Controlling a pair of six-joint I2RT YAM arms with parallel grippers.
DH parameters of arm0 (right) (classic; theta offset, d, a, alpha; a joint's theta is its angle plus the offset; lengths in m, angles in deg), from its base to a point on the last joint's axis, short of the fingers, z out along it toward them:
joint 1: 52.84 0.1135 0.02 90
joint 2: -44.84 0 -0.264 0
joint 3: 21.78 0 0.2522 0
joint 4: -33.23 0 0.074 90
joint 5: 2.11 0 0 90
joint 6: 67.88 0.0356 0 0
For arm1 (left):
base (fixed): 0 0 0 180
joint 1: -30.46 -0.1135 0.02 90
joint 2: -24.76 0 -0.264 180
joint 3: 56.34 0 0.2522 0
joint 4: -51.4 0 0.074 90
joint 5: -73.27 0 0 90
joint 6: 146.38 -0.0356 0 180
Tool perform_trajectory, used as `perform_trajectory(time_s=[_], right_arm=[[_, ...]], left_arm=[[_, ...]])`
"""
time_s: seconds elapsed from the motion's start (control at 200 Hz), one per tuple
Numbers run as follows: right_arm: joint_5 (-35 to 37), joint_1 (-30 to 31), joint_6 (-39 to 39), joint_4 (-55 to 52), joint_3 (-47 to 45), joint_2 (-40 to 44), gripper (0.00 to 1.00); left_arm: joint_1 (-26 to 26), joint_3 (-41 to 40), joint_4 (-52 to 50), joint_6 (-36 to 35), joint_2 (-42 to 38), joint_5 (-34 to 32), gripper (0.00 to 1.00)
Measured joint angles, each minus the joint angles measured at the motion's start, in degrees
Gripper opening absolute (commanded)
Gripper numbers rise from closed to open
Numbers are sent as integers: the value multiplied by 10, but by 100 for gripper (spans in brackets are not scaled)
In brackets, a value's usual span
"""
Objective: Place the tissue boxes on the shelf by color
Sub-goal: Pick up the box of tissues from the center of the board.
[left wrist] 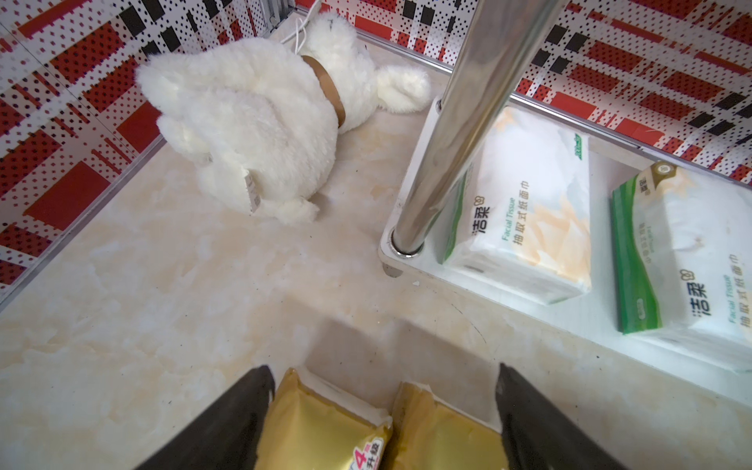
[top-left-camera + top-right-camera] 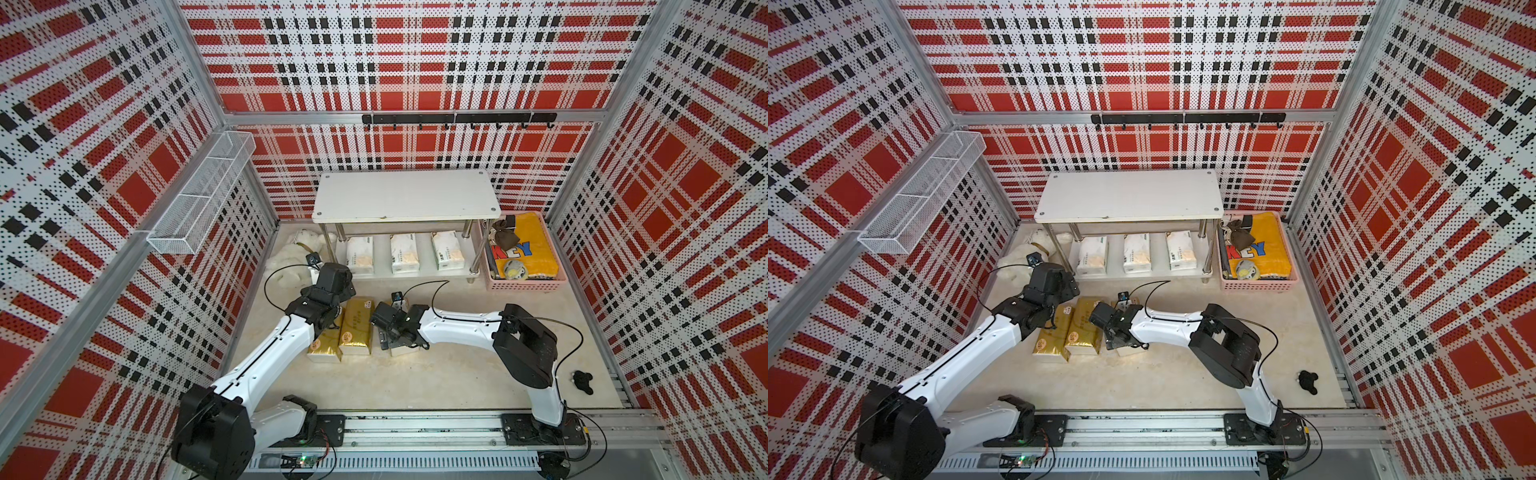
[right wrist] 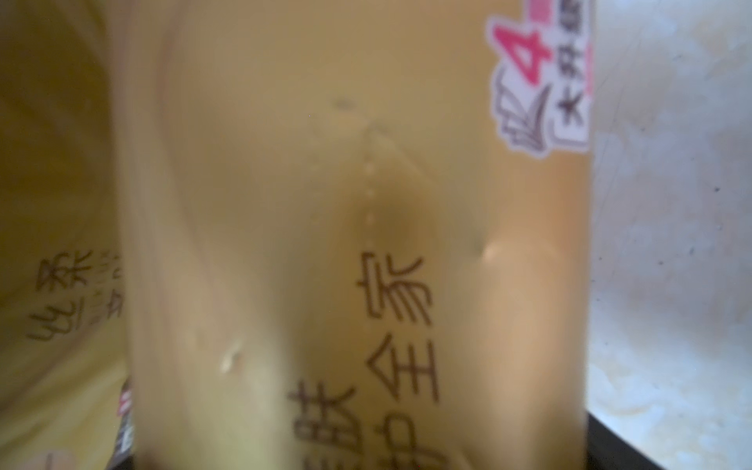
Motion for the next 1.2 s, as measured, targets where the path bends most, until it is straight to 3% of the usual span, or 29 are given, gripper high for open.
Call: perform_trajectory(time_s=[0.431, 0.837, 1.202], right_arm=[[-3, -13, -68, -12, 23, -1, 100], [-10, -14, -75, -1, 16, 3, 87], [-11, -15, -89, -39, -5, 81, 86]], left_arm=[[6, 17, 1, 0, 11, -9, 90], [6, 17, 1, 0, 13, -12, 90], [-1, 17, 1, 0, 14, -13, 90]])
